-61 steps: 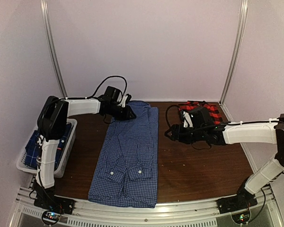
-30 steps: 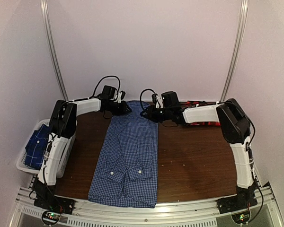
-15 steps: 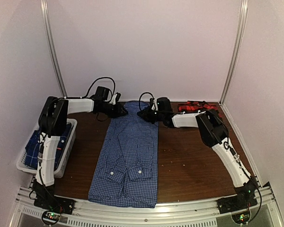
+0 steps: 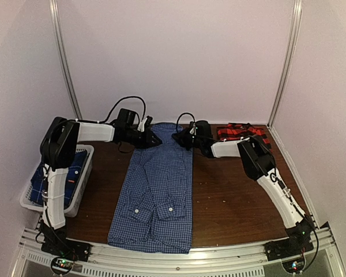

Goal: Fold and stack the long sleeve shirts
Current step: Smooth out the sleeve at the center of the board, then adjust the rectangle-folded shirt at the center of the board.

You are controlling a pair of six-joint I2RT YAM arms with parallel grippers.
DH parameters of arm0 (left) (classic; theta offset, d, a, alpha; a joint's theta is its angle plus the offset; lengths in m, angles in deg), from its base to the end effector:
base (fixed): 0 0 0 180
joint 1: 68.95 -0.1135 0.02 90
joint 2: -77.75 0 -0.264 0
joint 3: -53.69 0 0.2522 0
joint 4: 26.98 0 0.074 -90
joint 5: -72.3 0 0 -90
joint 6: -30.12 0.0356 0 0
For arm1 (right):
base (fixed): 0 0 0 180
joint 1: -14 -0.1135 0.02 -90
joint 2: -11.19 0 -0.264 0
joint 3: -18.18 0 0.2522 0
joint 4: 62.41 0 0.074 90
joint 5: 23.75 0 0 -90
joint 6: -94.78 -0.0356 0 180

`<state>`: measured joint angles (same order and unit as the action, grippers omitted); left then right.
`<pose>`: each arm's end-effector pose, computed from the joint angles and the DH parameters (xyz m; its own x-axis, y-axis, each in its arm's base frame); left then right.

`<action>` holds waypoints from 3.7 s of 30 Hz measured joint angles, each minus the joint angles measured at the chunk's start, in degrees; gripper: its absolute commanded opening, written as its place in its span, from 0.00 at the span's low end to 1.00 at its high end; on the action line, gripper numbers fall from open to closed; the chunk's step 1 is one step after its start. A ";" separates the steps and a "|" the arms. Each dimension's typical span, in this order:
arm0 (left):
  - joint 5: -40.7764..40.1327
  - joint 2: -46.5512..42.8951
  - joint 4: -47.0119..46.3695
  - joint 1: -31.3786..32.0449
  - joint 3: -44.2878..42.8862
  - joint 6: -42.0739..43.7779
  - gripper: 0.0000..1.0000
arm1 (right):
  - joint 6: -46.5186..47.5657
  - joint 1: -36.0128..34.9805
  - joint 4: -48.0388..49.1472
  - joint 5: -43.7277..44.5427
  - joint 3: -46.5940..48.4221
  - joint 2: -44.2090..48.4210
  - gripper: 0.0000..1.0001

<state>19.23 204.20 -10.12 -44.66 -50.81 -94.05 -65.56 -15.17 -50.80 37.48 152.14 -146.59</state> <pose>0.4384 -0.2213 0.1674 -0.8970 -0.0877 -0.4332 0.3043 0.5883 -0.7492 0.5138 0.3064 0.0892 -0.8513 0.4702 -0.2330 -0.1080 0.2774 0.9546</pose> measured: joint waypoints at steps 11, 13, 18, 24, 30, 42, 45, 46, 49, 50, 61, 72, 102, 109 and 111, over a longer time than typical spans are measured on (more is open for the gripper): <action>-3.65 7.43 1.53 0.85 -1.73 -1.38 0.21 | -2.56 1.53 3.30 -5.86 0.00 -0.11 0.30; -4.72 7.52 1.79 0.85 -2.64 -1.77 0.21 | -1.22 1.95 2.86 -7.41 -0.07 -0.02 0.34; -6.32 7.82 3.15 0.83 -4.59 -1.99 0.20 | 3.61 2.51 -0.76 -9.64 -5.90 5.09 0.42; -7.50 6.69 5.20 0.83 -5.53 -1.75 0.23 | 10.67 2.54 -4.13 -10.19 -20.79 21.97 0.45; -11.52 -3.23 6.60 0.83 -0.17 -0.50 0.24 | 16.52 2.32 -2.38 -9.29 -38.73 39.60 0.46; -21.99 -23.63 5.97 0.72 25.35 1.36 0.30 | 26.23 -5.01 -9.53 -1.53 -63.04 51.58 0.45; -23.71 -24.68 5.97 0.50 29.59 1.33 0.33 | 27.17 -7.04 -10.69 1.33 -64.46 52.94 0.45; -24.24 -24.92 5.99 0.46 30.47 1.31 0.34 | 27.36 -7.52 -10.84 2.36 -64.76 53.18 0.45; -25.90 -25.46 5.99 0.39 32.24 1.33 0.35 | 27.78 -8.07 -11.06 5.20 -65.46 53.42 0.44; -26.53 -25.57 6.01 0.39 32.39 1.33 0.35 | 27.78 -8.04 -11.15 5.75 -65.61 53.40 0.44; -30.67 -25.51 5.84 -0.50 33.77 1.29 0.35 | 28.02 -8.04 -11.61 8.22 -65.59 49.51 0.37; -29.66 -21.29 4.61 -0.52 33.70 0.74 0.15 | 27.28 -8.04 -11.89 6.10 -62.38 45.16 0.29; -25.09 -12.76 3.37 1.18 24.09 -5.01 0.28 | 32.94 -1.86 -23.08 5.62 -50.95 40.06 0.33; -25.11 -16.46 5.51 1.27 26.38 -5.18 0.40 | 34.53 -2.19 -24.09 5.75 -56.54 46.75 0.49; -24.72 -18.82 6.12 1.27 28.41 -5.16 0.41 | 34.62 -2.51 -24.28 5.79 -59.58 49.94 0.50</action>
<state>-5.50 185.39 -4.00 -43.39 -22.40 -99.21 -30.94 -17.68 -75.09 43.27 92.56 -96.64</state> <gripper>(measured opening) 0.389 0.481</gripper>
